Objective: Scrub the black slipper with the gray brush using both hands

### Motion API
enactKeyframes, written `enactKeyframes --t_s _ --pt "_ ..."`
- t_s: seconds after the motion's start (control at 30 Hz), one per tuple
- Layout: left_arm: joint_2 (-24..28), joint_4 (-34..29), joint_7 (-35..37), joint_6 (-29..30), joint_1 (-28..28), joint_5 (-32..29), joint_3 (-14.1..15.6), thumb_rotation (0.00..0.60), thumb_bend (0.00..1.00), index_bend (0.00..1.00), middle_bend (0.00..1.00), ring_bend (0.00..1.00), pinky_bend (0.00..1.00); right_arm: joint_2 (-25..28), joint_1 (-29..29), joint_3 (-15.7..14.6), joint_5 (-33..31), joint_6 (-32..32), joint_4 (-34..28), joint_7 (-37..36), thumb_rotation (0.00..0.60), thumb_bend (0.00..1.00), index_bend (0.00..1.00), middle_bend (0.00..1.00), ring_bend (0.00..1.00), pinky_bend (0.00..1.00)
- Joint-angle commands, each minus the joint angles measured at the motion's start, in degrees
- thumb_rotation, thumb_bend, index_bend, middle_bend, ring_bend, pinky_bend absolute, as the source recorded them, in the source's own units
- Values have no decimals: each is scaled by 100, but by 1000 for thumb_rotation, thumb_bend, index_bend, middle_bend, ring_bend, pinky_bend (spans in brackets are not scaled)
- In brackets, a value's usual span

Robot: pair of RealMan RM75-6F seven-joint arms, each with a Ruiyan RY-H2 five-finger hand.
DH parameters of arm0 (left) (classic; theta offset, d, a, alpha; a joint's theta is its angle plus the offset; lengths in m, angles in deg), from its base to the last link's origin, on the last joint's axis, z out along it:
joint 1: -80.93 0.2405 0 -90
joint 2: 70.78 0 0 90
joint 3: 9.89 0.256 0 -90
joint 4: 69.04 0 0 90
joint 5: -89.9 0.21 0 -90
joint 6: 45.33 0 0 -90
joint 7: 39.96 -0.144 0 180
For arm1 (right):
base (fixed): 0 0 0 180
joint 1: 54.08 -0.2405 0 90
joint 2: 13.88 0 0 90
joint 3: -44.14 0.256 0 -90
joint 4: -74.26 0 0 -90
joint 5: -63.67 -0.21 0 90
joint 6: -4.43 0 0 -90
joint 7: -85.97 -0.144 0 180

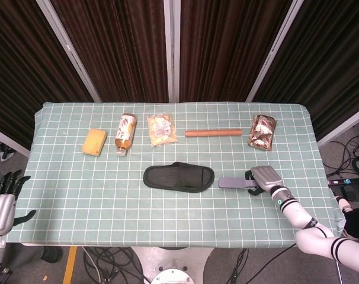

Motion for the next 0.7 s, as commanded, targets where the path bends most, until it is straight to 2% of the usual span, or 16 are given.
enactKeyframes --t_s 0.03,0.1,0.23,0.33,0.43,0.53,0.7 --pt "-3 4 3 5 10 -9 0 600 75 248 192 98 211 -74 -15 12 -141 56 38 127 600 179 765 822 729 886" --pt "-7 11 8 12 13 -8 -4 600 75 248 192 98 211 -109 -26 29 -254 58 37 173 600 210 864 871 774 928" --pt "-12 46 32 60 -7 74 -25 600 75 248 192 98 211 -147 -4 74 -272 198 5 138 600 388 985 961 866 995" --pt "2 89 85 75 -69 190 -54 600 92 248 192 98 211 -109 41 93 -149 298 -72 -45 600 504 1000 999 928 1000" --pt "48 128 232 42 -190 373 -84 600 196 248 192 98 211 -44 118 127 151 553 -163 -334 600 586 1000 1000 961 1000" --pt "169 110 485 -118 -409 604 -115 600 261 248 192 98 212 137 170 167 476 762 -360 -714 600 610 1000 1000 971 1000" --pt "343 85 1192 -700 -1085 1035 -241 600 245 248 192 98 213 592 156 241 971 1114 -854 -983 600 610 1000 1000 974 1000"
